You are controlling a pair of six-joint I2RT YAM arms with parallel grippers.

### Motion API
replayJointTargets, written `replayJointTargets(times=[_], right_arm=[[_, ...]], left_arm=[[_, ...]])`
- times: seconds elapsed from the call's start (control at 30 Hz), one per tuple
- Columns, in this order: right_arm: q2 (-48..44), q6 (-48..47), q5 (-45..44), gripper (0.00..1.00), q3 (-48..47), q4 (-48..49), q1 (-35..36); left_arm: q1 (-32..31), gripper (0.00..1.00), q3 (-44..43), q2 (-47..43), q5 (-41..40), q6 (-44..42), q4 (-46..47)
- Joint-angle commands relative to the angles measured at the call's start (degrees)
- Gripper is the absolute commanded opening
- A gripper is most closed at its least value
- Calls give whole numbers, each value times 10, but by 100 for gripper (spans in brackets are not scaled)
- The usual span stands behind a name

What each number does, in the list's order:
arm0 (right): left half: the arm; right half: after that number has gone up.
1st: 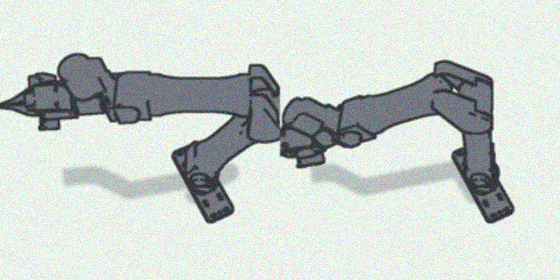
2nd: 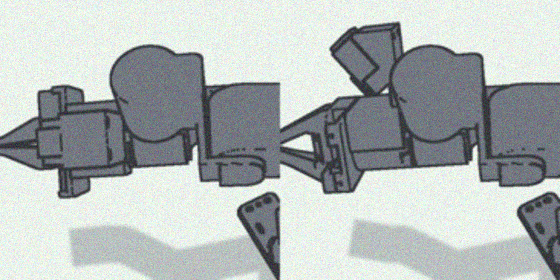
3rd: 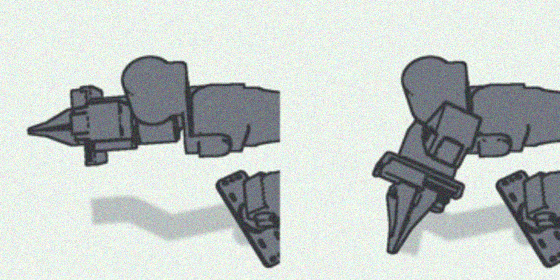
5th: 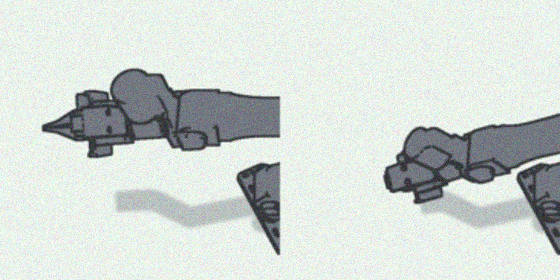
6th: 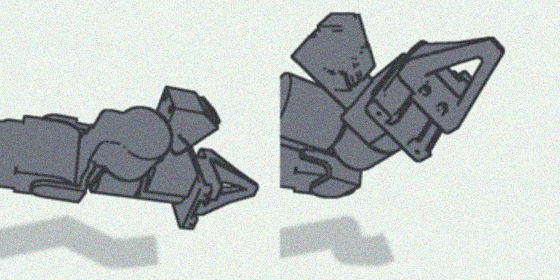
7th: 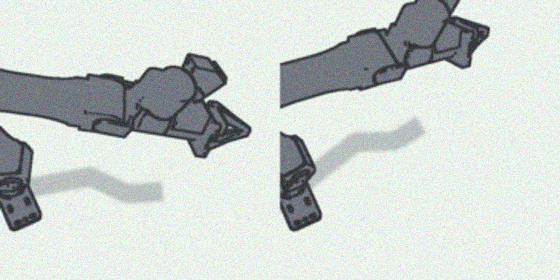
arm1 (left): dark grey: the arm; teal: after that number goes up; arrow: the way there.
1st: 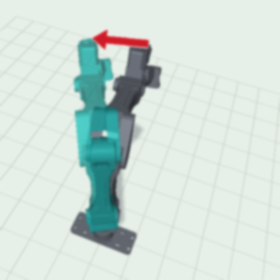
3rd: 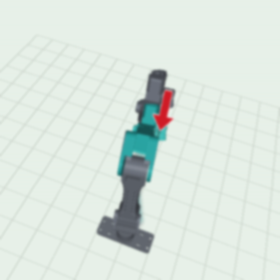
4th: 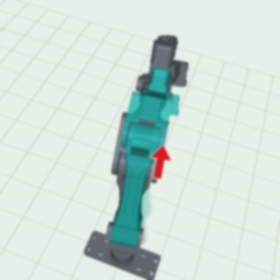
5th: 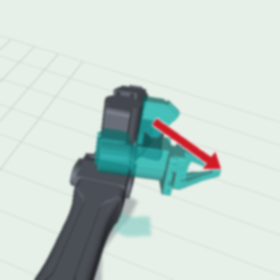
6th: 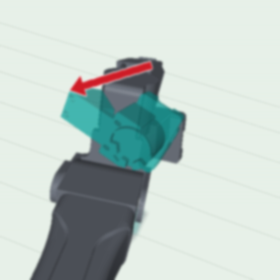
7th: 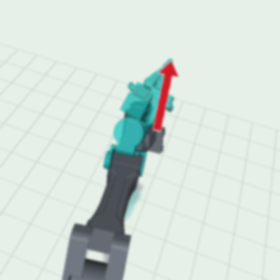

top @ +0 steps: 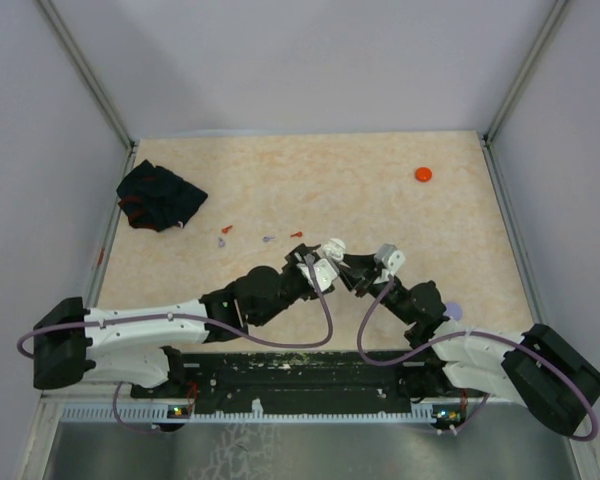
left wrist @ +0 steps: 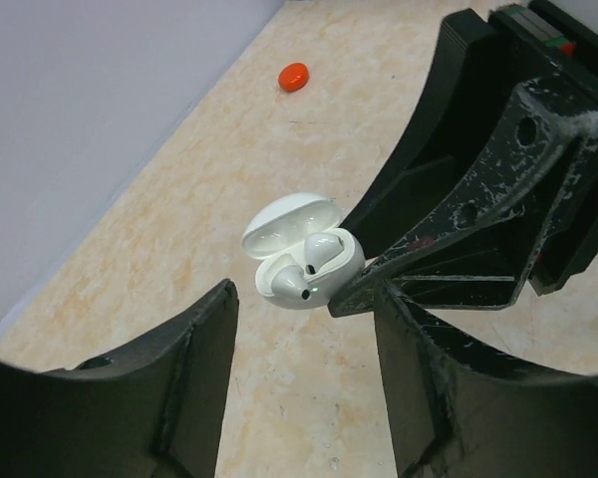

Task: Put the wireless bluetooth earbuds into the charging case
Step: Place the earbud in the charging case.

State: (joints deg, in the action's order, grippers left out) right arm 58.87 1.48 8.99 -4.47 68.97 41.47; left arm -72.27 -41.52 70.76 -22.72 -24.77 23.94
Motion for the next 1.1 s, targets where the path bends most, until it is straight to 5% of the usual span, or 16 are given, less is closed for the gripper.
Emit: replayJointTargets(times=[0.0,0.27,1.07], right_arm=[[-14,-2,-7,0,-4,29,0],[-15,0,-5,0,-4,29,0],[-18,2,1,0,-5,25,0]], left_arm=[[-3,67,-16,-23,-54,85,-9],[-2,71,-24,-50,-128,185,-42],[20,75,-66,2,-124,200,-68]])
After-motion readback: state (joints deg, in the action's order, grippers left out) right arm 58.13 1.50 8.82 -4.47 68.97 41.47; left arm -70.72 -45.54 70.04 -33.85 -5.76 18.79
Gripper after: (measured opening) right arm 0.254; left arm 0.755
